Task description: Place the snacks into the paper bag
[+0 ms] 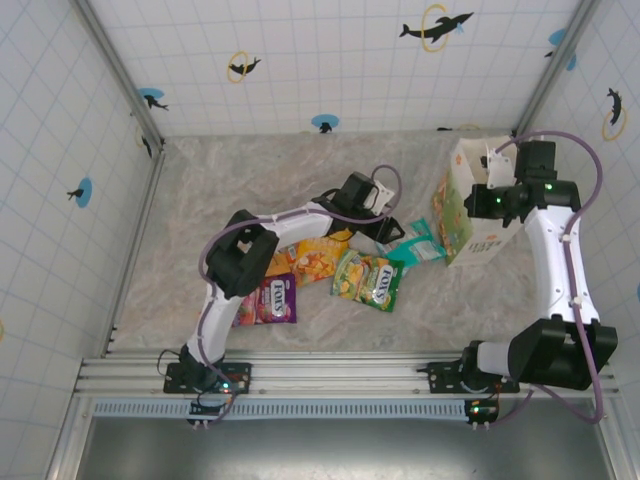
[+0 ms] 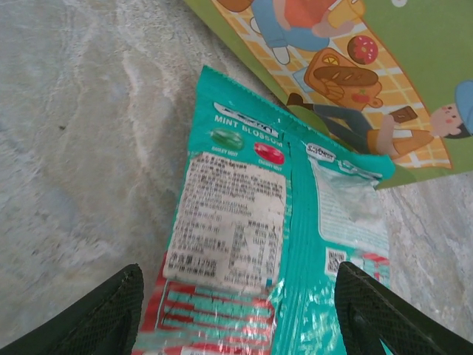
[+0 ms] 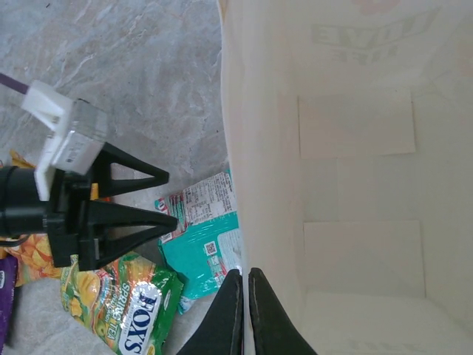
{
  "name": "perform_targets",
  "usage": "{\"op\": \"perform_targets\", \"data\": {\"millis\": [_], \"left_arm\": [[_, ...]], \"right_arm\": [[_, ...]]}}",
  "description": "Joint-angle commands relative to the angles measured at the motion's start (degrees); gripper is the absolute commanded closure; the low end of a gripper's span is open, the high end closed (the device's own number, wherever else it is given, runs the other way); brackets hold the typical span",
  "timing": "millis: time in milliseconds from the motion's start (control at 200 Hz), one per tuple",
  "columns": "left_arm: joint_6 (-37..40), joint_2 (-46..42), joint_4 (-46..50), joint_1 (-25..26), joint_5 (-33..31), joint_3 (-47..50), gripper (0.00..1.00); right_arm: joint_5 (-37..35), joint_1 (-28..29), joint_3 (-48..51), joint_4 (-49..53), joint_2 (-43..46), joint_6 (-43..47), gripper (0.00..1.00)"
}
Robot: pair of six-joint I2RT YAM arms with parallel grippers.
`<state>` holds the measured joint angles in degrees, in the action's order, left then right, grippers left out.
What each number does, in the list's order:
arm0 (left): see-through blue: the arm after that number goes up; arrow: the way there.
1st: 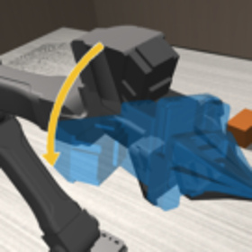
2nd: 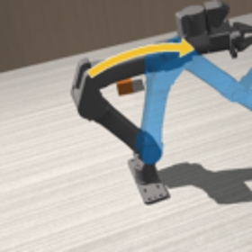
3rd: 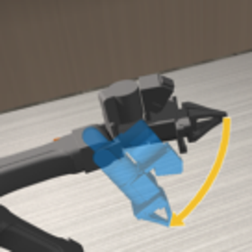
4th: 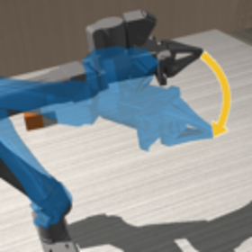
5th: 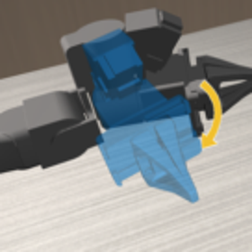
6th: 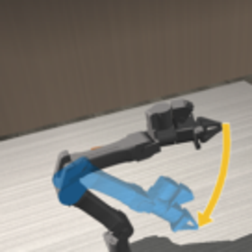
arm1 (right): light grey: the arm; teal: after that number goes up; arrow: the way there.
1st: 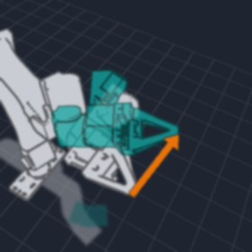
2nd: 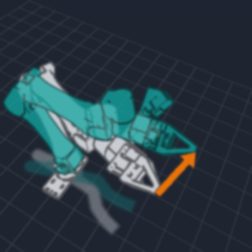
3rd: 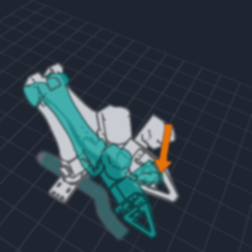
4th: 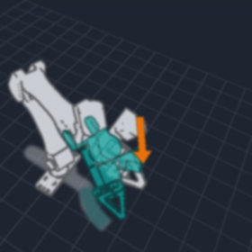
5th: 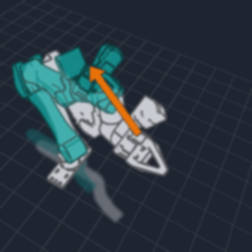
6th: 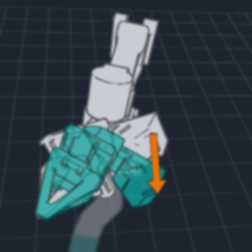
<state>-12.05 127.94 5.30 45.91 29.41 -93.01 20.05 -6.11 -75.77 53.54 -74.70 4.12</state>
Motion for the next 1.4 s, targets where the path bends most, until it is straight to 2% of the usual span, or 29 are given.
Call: {"op": "perform_targets", "data": {"millis": [0, 405, 741, 841, 1146, 1206, 1396], "left_arm": [[-0.29, 3.69, 1.42, 0.49, 1.18, -3.97, 0.30], [6.33, 8.84, 7.61, 1.44, -5.69, -7.14, 0.29], [10.25, 10.82, 11.38, 3.25, -5.65, -8.13, 0.36], [10.96, 10.76, 11.92, 3.99, -6.04, -7.67, 0.45], [11.53, 8.39, 11.14, 4.80, -8.25, -5.05, 0.91], [11.57, 7.37, 11.09, 4.80, -9.27, -4.82, 1.00], [10.30, -0.02, 9.27, 3.70, -11.00, -0.99, 1.00]], "right_arm": [[1.48, -0.35, 0.89, -1.44, 1.48, 0.51, 0.92], [1.48, -0.30, 0.60, -1.38, 1.40, 0.37, 0.92], [1.48, -0.04, 0.27, -1.60, 1.22, 0.20, 0.93], [1.47, -0.04, 0.12, -1.54, 1.31, 0.27, 0.93], [1.48, 0.31, 0.03, -1.57, 1.58, 0.02, 0.94], [3.61, 0.70, -0.13, -1.49, 1.74, -0.32, 0.94], [2.45, 3.45, -0.79, -0.50, 1.59, -0.72, 0.94]]}}
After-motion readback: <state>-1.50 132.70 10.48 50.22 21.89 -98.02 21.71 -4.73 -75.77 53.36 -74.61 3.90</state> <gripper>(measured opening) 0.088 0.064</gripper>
